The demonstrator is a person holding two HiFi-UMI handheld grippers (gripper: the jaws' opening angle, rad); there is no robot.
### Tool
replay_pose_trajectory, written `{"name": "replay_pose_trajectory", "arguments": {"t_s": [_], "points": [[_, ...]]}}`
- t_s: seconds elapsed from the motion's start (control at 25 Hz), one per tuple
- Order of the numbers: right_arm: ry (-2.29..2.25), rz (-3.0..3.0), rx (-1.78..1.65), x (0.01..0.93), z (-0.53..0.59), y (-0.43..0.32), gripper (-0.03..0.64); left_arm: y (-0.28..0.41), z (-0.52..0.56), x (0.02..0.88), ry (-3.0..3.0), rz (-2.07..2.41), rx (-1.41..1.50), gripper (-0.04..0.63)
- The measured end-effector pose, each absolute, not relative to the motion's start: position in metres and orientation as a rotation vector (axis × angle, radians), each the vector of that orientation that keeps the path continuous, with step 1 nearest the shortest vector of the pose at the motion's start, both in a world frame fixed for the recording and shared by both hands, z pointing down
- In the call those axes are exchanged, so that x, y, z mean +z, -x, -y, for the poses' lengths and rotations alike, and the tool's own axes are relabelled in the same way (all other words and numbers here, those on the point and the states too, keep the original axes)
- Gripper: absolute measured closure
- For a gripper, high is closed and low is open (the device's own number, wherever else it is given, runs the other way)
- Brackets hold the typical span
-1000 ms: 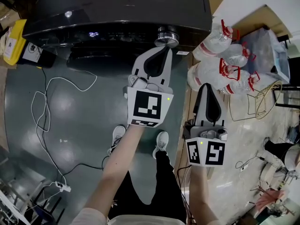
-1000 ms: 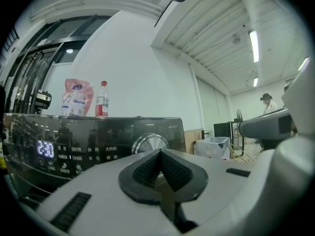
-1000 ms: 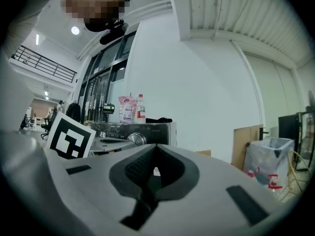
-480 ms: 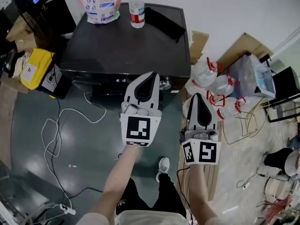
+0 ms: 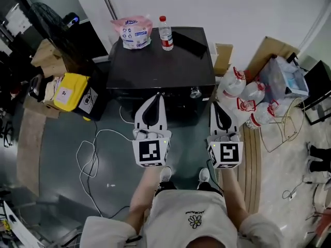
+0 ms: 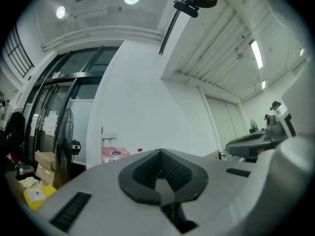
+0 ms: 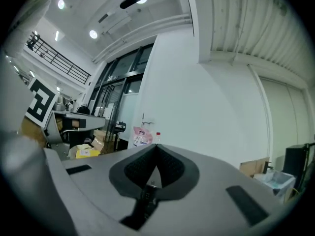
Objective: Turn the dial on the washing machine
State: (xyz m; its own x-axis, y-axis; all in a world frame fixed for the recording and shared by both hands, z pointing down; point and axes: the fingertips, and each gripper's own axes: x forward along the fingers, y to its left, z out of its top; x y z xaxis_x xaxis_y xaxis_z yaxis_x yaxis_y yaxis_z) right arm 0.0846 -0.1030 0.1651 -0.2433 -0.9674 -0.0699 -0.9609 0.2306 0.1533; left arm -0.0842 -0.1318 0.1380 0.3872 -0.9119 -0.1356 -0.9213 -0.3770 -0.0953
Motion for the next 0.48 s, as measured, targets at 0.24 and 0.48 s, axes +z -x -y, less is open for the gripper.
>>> {"name": "replay_pose_trajectory", "arguments": {"t_s": [0.24,0.48], "points": [[-1.859,2.449,-0.217,0.17,0.068,-0.07,0.615,0.103,0.094,0.137,2.404,-1.685,0.059,0.597],[-1.847,2.468,-0.175,0.183,0.053,-0.064,0.615,0.113,0.076,0.148,2.382,-1.727,0.016,0.597]]}}
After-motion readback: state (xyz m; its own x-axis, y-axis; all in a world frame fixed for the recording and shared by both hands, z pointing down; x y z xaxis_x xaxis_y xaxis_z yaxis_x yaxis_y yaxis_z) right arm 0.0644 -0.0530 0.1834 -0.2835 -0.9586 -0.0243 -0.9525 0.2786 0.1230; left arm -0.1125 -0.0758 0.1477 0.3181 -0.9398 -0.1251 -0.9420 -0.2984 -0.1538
